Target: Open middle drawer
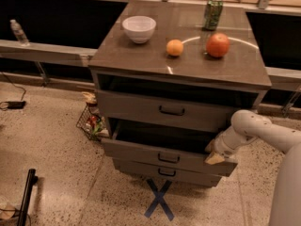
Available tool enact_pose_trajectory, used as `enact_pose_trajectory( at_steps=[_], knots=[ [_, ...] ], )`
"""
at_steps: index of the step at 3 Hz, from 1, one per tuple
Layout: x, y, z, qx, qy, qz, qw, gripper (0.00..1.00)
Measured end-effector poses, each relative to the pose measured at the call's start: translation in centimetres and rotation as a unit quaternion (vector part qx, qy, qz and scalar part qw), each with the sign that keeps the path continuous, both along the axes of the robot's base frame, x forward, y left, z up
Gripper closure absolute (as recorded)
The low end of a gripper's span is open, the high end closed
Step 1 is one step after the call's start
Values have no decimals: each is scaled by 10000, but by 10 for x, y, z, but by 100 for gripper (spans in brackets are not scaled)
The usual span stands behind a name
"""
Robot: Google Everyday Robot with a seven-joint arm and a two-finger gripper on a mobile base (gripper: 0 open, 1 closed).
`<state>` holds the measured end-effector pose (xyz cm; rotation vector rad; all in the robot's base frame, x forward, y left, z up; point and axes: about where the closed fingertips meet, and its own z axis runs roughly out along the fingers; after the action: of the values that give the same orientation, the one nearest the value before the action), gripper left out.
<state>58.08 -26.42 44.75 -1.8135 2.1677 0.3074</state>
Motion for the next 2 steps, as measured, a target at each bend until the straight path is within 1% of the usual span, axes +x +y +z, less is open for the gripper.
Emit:
enact_pose_trajectory(
  at_steps=[1,2],
  knots=[
    [-2,0,0,0,0,1,10000,1],
    [-3,1,0,0,0,1,10000,0]
  ],
)
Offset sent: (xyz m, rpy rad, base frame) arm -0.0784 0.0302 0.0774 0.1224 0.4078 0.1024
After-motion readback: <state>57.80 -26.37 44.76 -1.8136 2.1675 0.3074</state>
